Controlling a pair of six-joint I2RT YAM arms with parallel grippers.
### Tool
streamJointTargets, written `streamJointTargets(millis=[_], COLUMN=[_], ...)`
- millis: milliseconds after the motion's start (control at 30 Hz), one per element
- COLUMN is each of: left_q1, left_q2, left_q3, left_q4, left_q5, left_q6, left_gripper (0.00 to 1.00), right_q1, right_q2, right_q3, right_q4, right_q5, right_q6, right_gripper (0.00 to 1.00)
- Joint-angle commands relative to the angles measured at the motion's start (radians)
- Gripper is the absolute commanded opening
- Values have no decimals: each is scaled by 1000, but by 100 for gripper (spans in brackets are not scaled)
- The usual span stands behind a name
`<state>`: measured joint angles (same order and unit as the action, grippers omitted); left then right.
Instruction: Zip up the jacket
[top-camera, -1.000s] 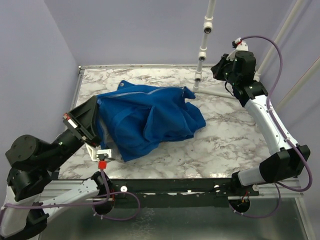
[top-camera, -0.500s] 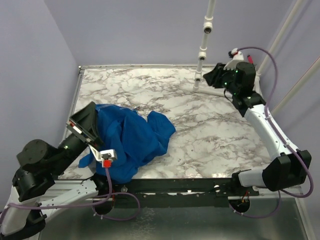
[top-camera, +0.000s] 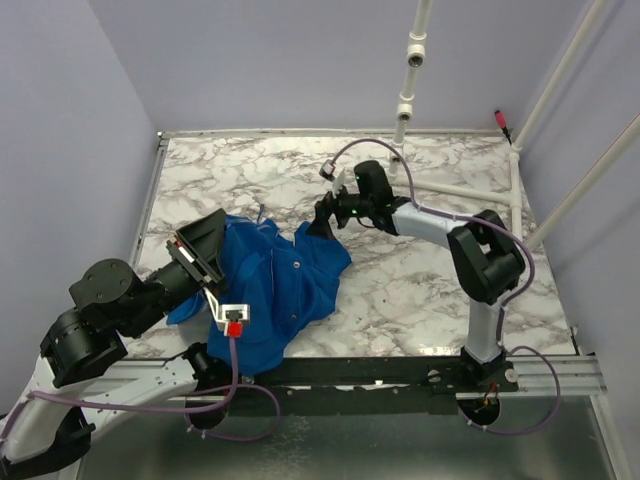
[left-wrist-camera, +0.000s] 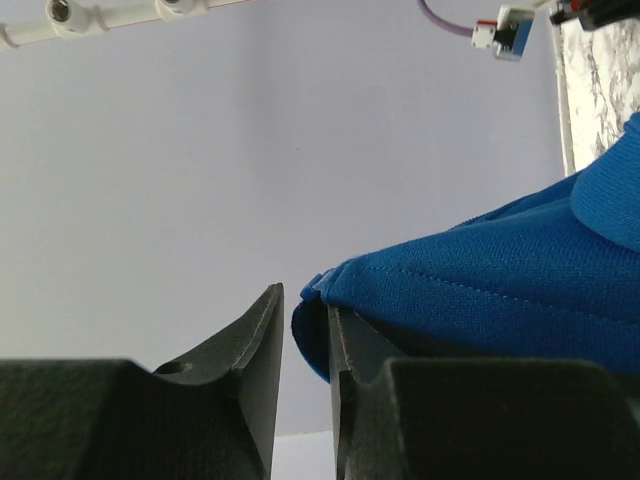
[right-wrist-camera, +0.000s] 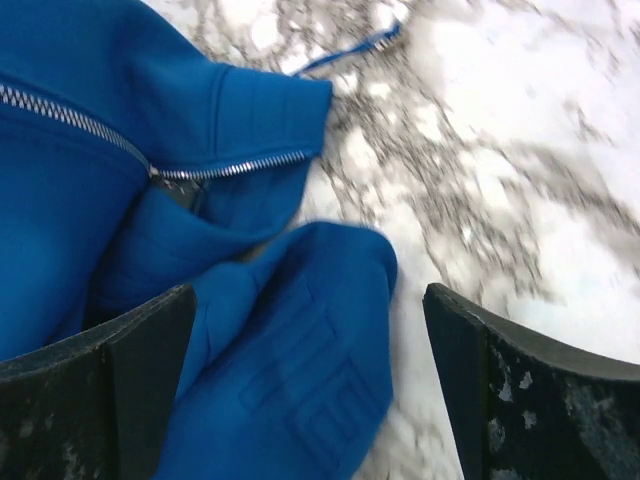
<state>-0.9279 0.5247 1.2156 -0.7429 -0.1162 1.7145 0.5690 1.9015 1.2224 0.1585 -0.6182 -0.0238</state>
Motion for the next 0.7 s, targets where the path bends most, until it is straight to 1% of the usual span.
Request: streamJointTargets(millis=[0, 100, 167, 233, 300, 333, 367, 400, 433, 467, 500, 567, 667], left_q1=[29, 39, 40, 40, 41, 40, 40, 40, 40, 40, 40, 39, 39], left_q2=[-17, -15, -7, -5, -4, -5, -6, -8, -9, -9, -8, -1, 14], left_q3=[18, 13, 12, 9, 4, -2, -8, -15, -23, -30, -37, -51, -76], left_q4=[24, 21, 22, 23, 27, 28, 31, 33, 36, 38, 41, 49, 74], left_q5=[54, 69, 69, 72, 80, 84, 91, 97, 106, 113, 114, 144, 184], left_q6=[40, 42, 48, 55, 61, 66, 71, 75, 81, 87, 90, 93, 84], left_gripper=[24, 23, 22, 22, 22, 21, 21, 21, 21, 21, 21, 21, 21], right_q1=[69, 123, 158, 178, 177, 176, 171, 157, 136, 111, 84, 34, -33], right_q2=[126, 209, 279, 336, 354, 344, 328, 301, 276, 250, 217, 124, -74], right_q3=[145, 197, 253, 295, 286, 268, 247, 222, 202, 178, 156, 52, -143], right_q4=[55, 35, -29, -73, -48, -32, -15, -1, 22, 34, 32, 84, 212], right_q5=[-130, -182, -203, -203, -206, -170, -136, -122, -93, -11, 57, 135, 360], right_q6=[-121, -158, -194, -193, -157, -147, -134, -119, -86, -32, 6, 57, 126], right_gripper=[100, 100, 100, 100, 100, 96, 87, 72, 44, 8, 2, 1, 0])
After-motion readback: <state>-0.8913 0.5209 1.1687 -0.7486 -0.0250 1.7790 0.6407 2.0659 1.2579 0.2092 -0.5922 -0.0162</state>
